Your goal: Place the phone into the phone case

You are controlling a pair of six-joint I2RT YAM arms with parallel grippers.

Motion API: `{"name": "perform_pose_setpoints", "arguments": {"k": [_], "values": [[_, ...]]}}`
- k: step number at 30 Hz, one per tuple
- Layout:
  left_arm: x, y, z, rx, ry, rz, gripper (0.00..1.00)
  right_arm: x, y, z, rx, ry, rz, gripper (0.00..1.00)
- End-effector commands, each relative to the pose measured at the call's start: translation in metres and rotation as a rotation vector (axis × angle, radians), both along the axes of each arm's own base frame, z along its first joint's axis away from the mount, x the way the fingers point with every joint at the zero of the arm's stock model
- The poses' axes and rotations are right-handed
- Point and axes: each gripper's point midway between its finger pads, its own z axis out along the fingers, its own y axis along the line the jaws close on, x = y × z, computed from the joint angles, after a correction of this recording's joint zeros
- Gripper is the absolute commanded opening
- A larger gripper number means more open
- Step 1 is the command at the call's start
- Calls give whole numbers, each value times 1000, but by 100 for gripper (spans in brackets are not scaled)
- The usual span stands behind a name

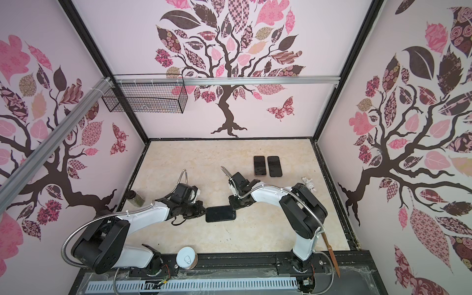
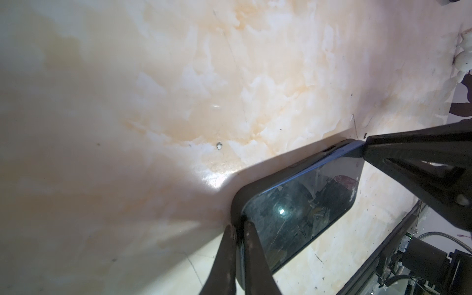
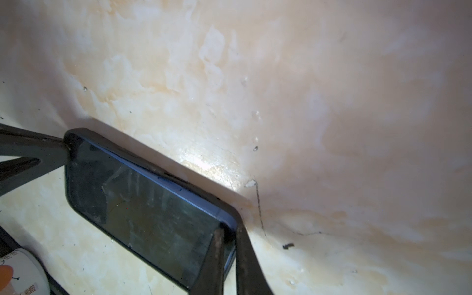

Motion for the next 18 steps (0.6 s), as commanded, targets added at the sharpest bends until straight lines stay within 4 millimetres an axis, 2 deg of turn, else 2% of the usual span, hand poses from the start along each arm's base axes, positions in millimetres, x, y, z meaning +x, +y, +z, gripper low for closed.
{"name": "perform_pose_setpoints", "arguments": {"k": [1, 18], "values": [[11, -10, 1, -12, -38, -18, 9, -55, -25, -104, -216, 157, 79, 11], [10, -9, 1, -12, -37, -17, 9, -71, -31, -132, -271, 200, 90, 10]]}}
